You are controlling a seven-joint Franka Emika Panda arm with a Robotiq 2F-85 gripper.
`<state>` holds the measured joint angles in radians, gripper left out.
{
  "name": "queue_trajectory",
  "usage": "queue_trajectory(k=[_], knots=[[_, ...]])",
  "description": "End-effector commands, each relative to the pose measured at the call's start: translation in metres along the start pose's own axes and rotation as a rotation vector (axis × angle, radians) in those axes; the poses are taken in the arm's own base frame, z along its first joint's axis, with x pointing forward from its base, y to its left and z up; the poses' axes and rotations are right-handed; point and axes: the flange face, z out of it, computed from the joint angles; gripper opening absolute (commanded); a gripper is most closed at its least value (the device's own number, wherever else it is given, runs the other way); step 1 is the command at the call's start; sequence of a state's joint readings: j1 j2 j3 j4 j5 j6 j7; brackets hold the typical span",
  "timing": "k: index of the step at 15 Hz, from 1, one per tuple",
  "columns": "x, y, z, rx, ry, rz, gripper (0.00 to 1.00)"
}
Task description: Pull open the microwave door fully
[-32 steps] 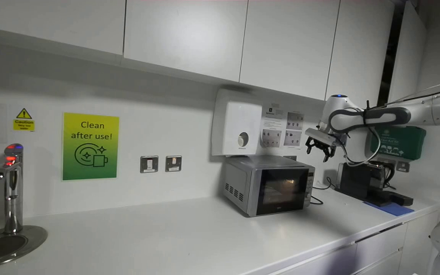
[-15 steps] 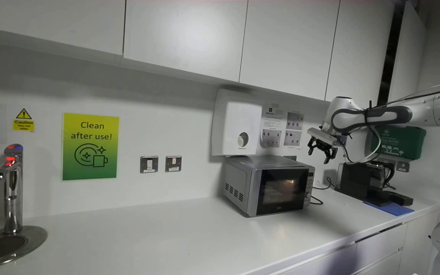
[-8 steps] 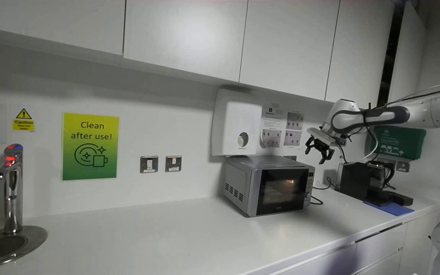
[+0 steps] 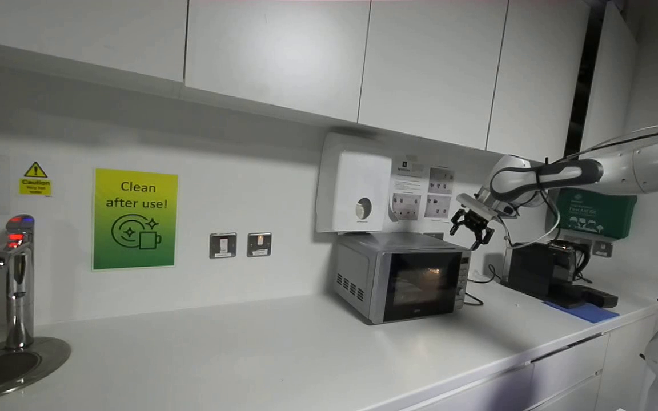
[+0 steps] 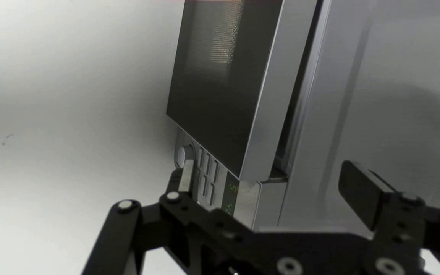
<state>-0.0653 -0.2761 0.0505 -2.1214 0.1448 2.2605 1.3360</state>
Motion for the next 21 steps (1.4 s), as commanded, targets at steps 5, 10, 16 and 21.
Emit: queue_trajectory(k=[5, 10, 16, 21], knots=[[0.001, 0.000, 0.019, -0.007, -0.035, -0.028, 1.00], [0.000, 0.000, 0.026, -0.020, -0.035, -0.034, 1.00], [-0.004, 0.000, 0.031, -0.028, -0.036, -0.044, 1.00], [-0.004, 0.001, 0.032, -0.028, -0.023, -0.050, 1.00]])
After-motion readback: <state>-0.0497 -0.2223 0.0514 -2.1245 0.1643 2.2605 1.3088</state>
